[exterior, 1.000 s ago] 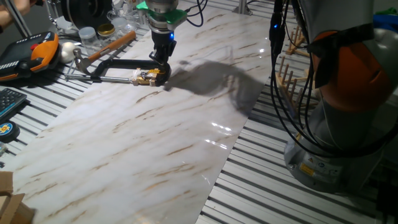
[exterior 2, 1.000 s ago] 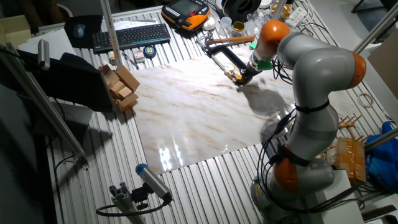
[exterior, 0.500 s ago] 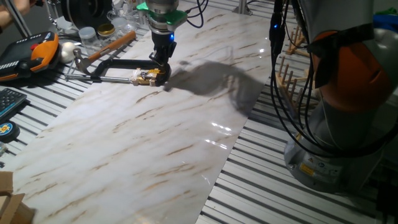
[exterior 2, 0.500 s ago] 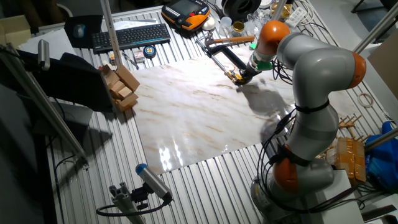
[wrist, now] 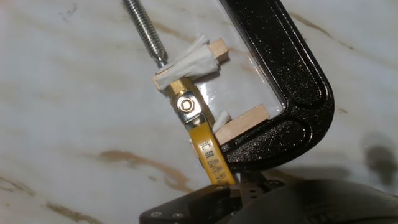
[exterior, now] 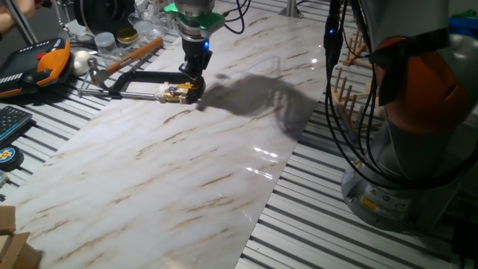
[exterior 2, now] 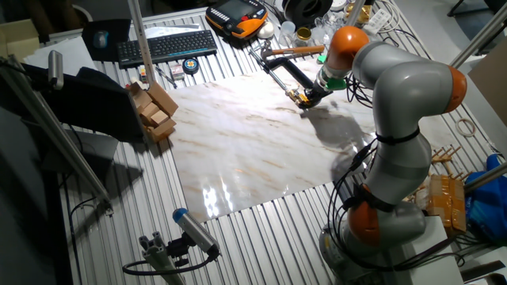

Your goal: Turn off the water tap

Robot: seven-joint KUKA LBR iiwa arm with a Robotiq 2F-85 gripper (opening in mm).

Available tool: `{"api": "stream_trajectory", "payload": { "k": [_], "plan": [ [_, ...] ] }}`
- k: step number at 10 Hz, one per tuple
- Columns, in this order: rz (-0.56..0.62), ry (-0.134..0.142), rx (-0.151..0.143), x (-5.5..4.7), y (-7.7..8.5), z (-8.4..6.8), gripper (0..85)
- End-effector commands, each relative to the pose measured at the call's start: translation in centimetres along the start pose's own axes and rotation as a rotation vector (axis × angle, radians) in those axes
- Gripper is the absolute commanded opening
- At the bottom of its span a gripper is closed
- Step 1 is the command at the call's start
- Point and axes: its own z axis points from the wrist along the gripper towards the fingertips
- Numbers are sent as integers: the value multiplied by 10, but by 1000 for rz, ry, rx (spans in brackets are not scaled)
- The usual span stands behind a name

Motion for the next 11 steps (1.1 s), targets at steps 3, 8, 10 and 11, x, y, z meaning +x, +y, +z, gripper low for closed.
{"api": "stream_trajectory", "payload": {
  "k": [3, 8, 10, 11],
  "plan": [
    [3, 0, 0, 1, 1, 1, 0],
    [8, -1, -2, 3, 4, 3, 0],
    [8, -2, -3, 4, 4, 4, 0],
    [10, -2, -5, 5, 4, 4, 0]
  ]
}}
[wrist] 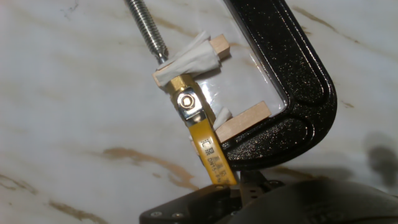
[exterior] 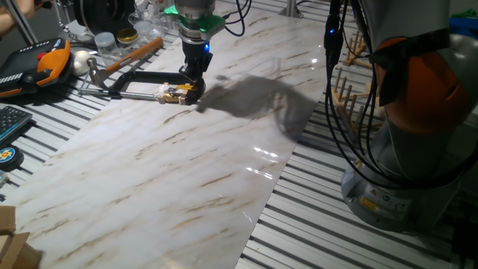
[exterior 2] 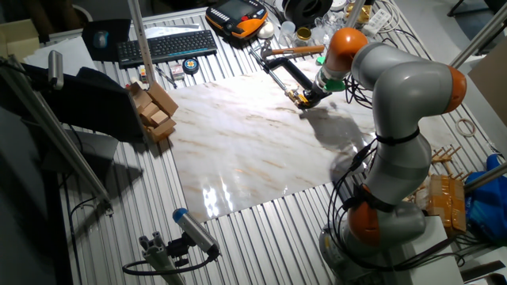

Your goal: Turn off the water tap

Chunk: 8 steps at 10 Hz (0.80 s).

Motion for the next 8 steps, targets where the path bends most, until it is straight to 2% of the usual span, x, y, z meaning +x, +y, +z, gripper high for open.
{"api": "stream_trajectory", "payload": {
  "k": [1, 8],
  "plan": [
    [0, 0, 0, 0, 0, 0, 0],
    [12, 2, -4, 3, 2, 1, 0]
  ]
}}
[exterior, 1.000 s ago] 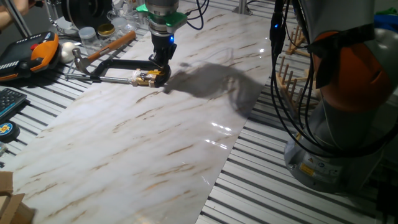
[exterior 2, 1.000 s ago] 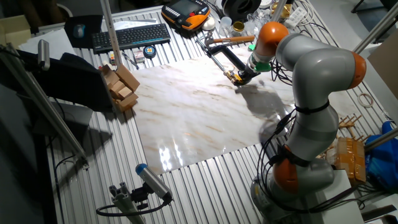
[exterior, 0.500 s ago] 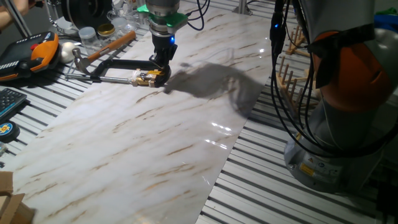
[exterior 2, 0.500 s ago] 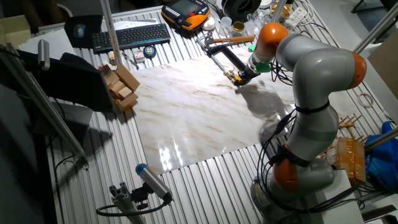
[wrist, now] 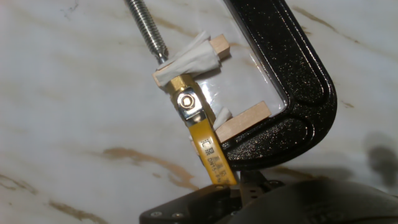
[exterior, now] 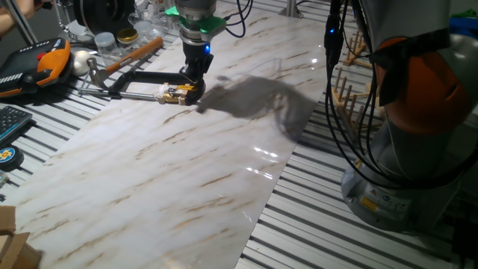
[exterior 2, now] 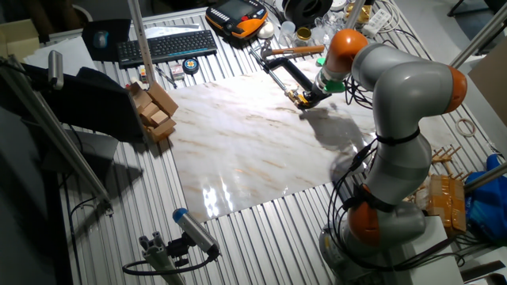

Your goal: Turn off the water tap

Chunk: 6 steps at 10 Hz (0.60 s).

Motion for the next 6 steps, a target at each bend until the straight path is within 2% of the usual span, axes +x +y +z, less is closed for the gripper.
{"api": "stream_trajectory", "payload": {
  "k": [1, 6],
  "plan": [
    [0, 0, 0, 0, 0, 0, 0],
    [-3, 5, -1, 1, -2, -1, 0]
  ]
}}
